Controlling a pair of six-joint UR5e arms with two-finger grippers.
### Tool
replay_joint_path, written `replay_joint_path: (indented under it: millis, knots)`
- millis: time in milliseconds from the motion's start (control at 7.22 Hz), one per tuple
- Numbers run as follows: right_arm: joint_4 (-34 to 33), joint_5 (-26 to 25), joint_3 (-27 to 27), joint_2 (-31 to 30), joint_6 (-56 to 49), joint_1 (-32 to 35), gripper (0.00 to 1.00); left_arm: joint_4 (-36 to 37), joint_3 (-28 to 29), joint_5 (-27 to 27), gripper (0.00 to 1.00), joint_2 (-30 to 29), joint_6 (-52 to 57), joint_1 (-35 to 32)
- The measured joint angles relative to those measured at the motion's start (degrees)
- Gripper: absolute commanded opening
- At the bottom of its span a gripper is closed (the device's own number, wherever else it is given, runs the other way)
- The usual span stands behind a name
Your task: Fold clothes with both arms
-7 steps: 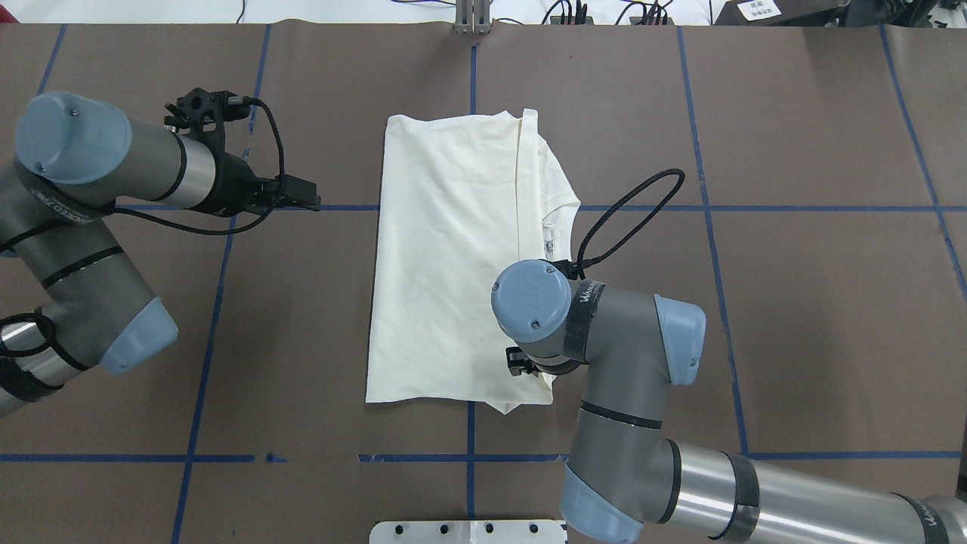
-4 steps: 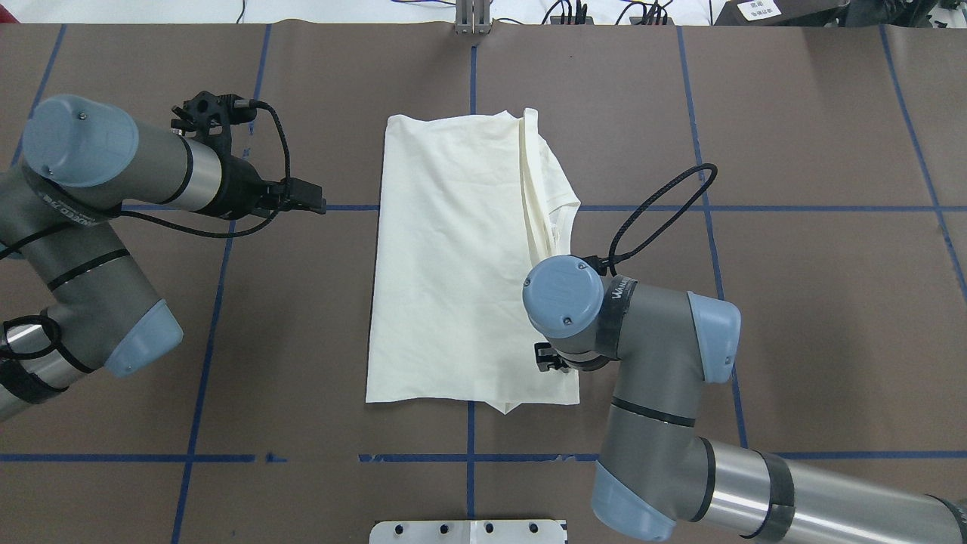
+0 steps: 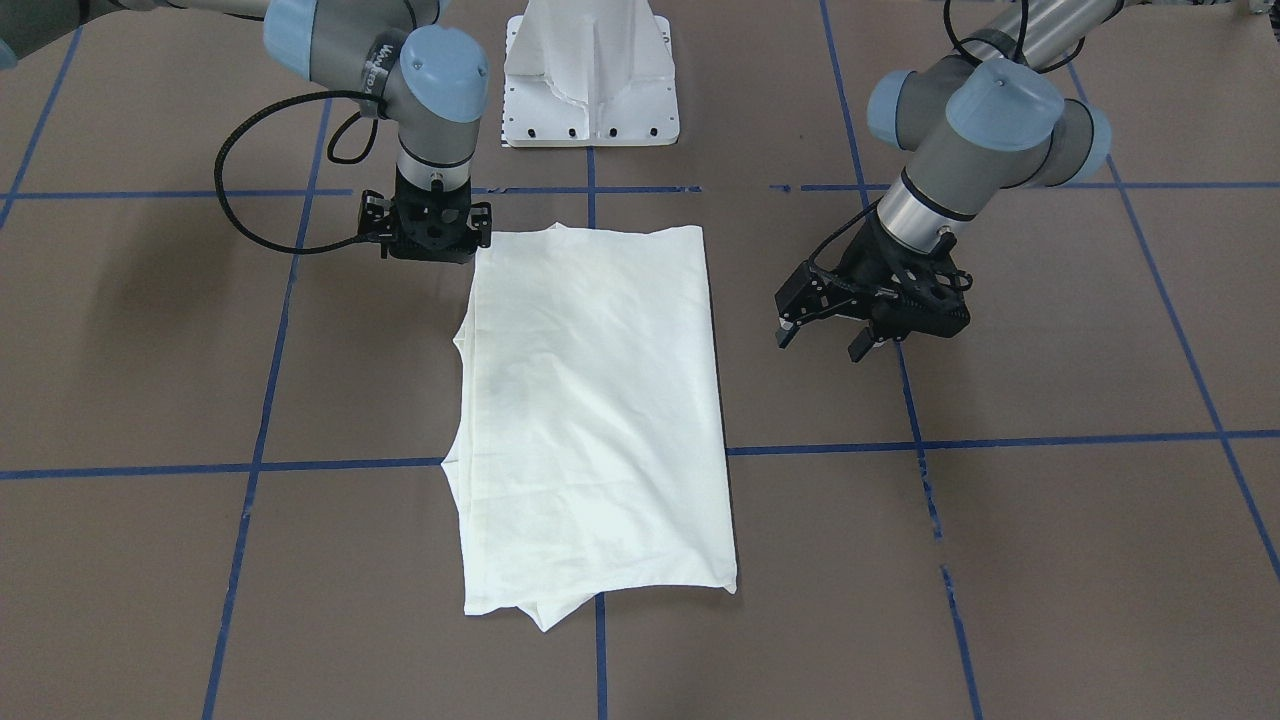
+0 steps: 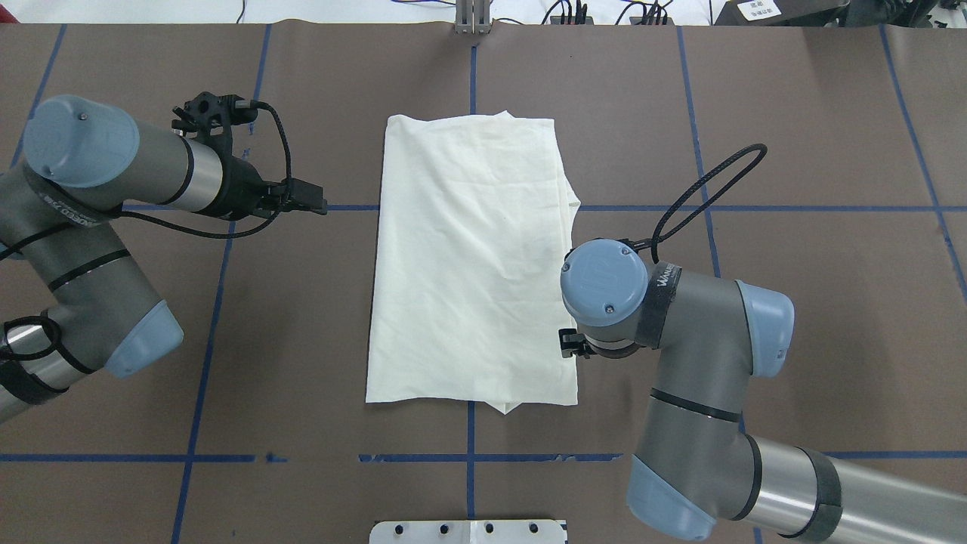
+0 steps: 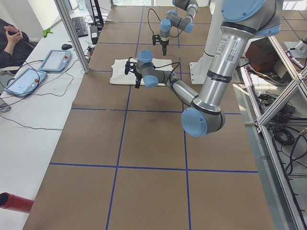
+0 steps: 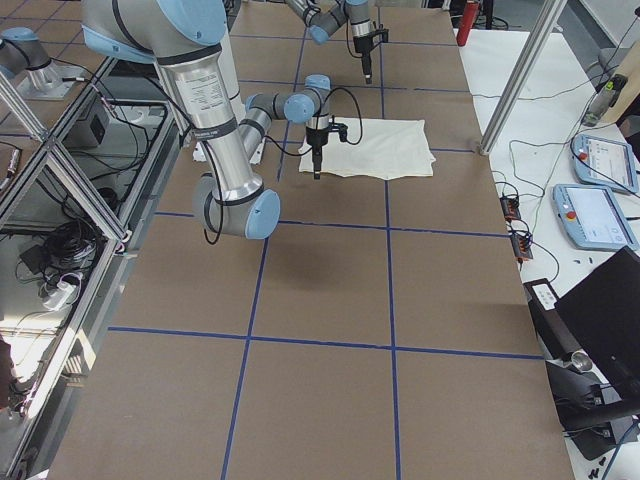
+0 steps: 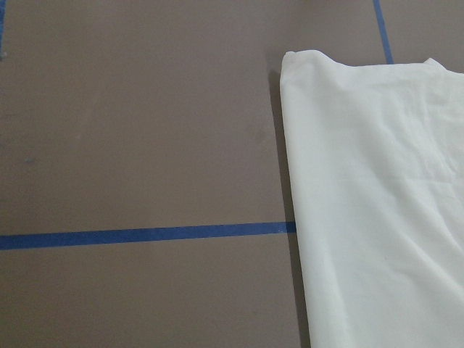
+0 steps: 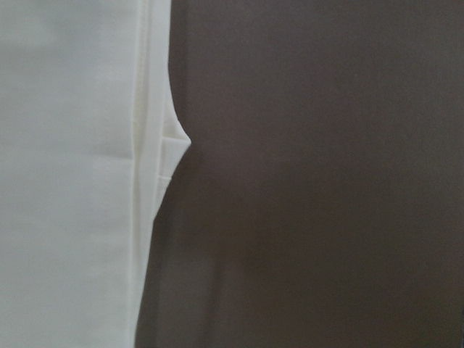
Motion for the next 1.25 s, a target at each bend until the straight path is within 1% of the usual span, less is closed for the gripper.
replay_joint_path:
  millis: [138, 277, 415, 554, 831, 969, 1246]
  knots:
    - [2.5, 0.33, 1.78, 0.17, 0.09, 0.42, 1.0, 0.04, -0.42, -0.12, 1.0, 0.06, -3.29, 1.28]
    - [6.36, 1.14, 3.1, 0.16, 0.43, 0.83, 1.0, 0.11, -1.12, 0.08, 1.0, 0.05, -9.69, 4.21]
    - [9.07, 2.1, 4.07, 0.15, 0.8, 1.11, 1.0, 0.28, -1.98, 1.49, 1.0, 0.02, -17.6, 8.08]
    - [10.45, 3.03, 5.17, 0.2, 1.0, 1.33, 1.0, 1.45, -3.13, 4.69, 1.0, -0.04, -25.03, 12.56]
    - [11.97, 4.22, 6.42, 0.31, 1.54, 1.55, 1.0, 10.24, -5.86, 11.94, 0.98, -1.58, -35.29, 21.93]
    - [13.13, 4.43, 6.56, 0.31, 1.84, 1.68, 1.0, 14.68, -6.5, 14.23, 0.96, -2.87, -37.72, 24.4]
    - [14.01, 4.58, 6.58, 0.3, 2.02, 2.06, 1.0, 18.45, -6.74, 15.84, 0.94, -3.63, -39.11, 25.87]
